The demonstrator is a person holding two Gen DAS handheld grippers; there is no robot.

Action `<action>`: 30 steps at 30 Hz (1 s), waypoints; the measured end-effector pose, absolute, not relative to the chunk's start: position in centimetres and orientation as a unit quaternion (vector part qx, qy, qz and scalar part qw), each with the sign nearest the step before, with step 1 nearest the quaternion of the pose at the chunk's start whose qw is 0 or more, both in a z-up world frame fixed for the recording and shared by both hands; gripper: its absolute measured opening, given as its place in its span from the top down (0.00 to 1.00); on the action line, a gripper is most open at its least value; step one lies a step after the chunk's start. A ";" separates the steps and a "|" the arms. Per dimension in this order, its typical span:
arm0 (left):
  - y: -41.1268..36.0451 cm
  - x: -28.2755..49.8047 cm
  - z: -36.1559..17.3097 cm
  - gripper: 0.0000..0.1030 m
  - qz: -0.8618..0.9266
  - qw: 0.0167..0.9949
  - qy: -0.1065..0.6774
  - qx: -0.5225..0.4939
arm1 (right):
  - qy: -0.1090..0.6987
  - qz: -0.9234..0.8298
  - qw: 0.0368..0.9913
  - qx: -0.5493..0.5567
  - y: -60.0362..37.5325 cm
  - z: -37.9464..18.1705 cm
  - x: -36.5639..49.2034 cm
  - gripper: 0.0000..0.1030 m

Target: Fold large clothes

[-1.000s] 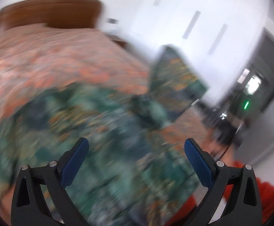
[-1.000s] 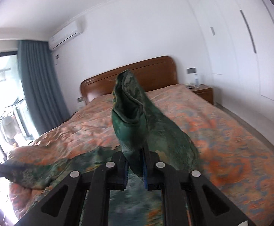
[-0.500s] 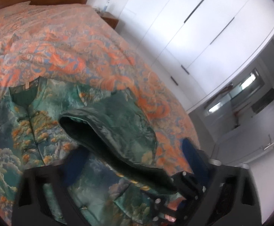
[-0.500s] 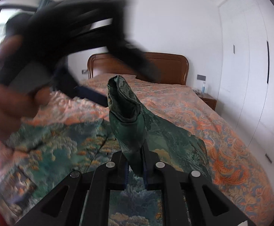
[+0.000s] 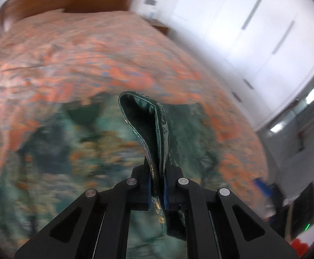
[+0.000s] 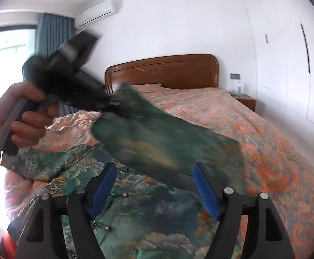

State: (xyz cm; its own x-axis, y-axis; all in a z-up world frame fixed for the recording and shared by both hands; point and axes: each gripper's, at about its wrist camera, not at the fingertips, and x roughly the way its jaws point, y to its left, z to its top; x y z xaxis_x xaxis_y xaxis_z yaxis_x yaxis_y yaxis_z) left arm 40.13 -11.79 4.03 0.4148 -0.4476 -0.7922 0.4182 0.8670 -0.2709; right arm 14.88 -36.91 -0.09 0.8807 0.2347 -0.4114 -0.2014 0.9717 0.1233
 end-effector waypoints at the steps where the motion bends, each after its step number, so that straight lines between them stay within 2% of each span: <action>1: -10.7 40.5 3.6 0.94 -0.247 0.842 0.479 -0.015 | 0.223 0.107 0.968 0.044 -37.7 -0.3 14.8 0.27; 7: -4.1 42.1 -1.0 0.94 -0.182 0.842 0.507 -0.021 | 0.287 0.059 0.952 0.089 -43.7 -3.2 16.3 0.27; 14: -0.4 43.1 -5.0 0.94 -0.127 0.841 0.526 -0.017 | 0.347 0.056 0.922 0.162 -47.0 -5.0 20.3 0.27; 19: -0.3 43.8 -7.2 0.93 -0.114 0.839 0.533 -0.017 | 0.375 0.094 0.902 0.192 -45.3 -6.2 24.0 0.27; 25: -1.2 44.0 -9.1 0.92 -0.095 0.843 0.529 -0.004 | 0.392 0.180 0.837 0.337 -43.9 -9.4 30.2 0.27; 27: -1.1 44.2 -9.8 0.86 -0.086 0.845 0.528 -0.004 | 0.418 0.179 0.813 0.363 -43.4 -11.7 32.5 0.27; 29: -0.8 44.2 -10.3 0.68 -0.070 0.848 0.526 0.000 | 0.449 0.138 0.811 0.348 -42.9 -13.9 33.9 0.28; 30: -0.6 44.1 -10.5 0.64 -0.060 0.850 0.523 0.006 | 0.459 0.123 0.811 0.340 -42.6 -14.7 34.3 0.28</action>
